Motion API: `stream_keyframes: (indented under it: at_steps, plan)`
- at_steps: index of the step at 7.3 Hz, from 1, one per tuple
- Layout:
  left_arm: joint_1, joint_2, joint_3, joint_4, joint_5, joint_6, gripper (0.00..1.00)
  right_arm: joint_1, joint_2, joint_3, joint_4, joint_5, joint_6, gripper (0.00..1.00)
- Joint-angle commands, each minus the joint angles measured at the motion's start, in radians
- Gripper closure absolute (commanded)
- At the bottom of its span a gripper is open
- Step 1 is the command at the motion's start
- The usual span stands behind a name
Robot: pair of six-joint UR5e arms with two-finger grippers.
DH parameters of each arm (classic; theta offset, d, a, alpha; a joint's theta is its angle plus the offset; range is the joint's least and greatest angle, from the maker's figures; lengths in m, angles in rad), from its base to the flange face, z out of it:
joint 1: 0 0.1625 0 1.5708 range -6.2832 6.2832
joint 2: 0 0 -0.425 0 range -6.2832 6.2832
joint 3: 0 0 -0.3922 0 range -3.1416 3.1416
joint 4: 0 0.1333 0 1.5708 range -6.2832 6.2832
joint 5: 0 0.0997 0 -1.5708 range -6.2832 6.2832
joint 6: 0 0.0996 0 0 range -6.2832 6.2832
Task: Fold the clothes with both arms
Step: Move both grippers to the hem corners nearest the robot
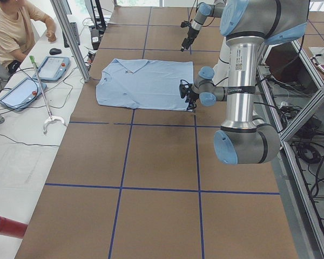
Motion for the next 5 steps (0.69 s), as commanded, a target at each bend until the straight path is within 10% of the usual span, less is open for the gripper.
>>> stream_keyframes:
  at_steps: [1,5]
  plan:
    - [0.024,-0.001,0.024,0.002,0.002,-0.006,0.41,-0.007,0.0,-0.004,0.0,-0.018,0.004,0.11]
    - [0.034,-0.004,0.029,0.002,0.0,-0.006,0.52,-0.013,0.0,-0.004,0.0,-0.026,0.006,0.1]
